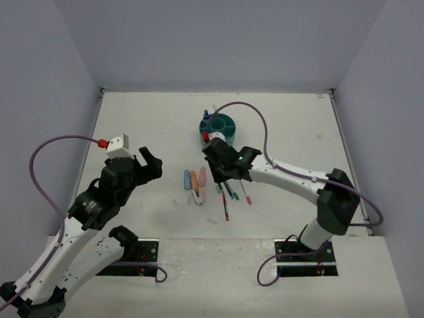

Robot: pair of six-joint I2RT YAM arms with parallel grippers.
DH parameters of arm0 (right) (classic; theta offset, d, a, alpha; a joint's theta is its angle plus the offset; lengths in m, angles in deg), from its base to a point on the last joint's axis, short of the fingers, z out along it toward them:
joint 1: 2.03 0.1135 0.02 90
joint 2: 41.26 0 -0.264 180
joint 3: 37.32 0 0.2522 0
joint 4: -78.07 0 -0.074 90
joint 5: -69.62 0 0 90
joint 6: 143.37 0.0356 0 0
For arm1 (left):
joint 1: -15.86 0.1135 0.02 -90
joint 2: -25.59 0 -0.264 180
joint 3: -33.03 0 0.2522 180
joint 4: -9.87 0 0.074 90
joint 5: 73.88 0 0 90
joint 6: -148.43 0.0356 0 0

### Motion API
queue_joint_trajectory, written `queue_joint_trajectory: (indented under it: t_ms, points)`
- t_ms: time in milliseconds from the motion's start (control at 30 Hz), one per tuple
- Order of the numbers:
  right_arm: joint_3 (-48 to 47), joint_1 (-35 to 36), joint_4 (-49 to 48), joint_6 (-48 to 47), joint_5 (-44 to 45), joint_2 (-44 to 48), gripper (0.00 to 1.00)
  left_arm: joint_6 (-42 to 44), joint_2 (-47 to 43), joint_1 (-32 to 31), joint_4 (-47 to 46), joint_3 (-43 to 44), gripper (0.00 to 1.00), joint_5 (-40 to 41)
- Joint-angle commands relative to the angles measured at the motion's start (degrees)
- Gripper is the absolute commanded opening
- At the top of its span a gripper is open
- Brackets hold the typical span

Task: Sort the stationery into containers
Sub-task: Pick up the pen from the center of the board.

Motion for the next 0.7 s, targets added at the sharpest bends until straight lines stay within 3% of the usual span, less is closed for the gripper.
queue_joint_trajectory:
  t_ms: [0,200,367,533,667]
  points:
    - [3.8,-0.5,0.4,0.4,5.7,11.8,0.00,-1.5,1.7,0.2,-0.8,4.2,0.96,-0.4]
    - [9.5,-3.9,-0.8,-0.8,7.2,20.1,0.00,-6.1,13.8,-2.2,-3.4,2.8,1.00,-3.9]
    - [13.8,-9.9,-2.5,-2.5,5.7,24.8,0.00,-16.4,21.8,-18.7,-2.3,3.5,1.00,8.8]
    - [16.1,-11.6,-3.2,-4.1,4.1,26.3,0.00,-10.1,28.5,-21.6,-2.7,3.9,0.97,8.8]
    - [17.2,-11.7,-3.6,-4.5,4.1,26.9,0.00,-4.7,30.2,-21.6,-3.1,1.5,0.89,6.2]
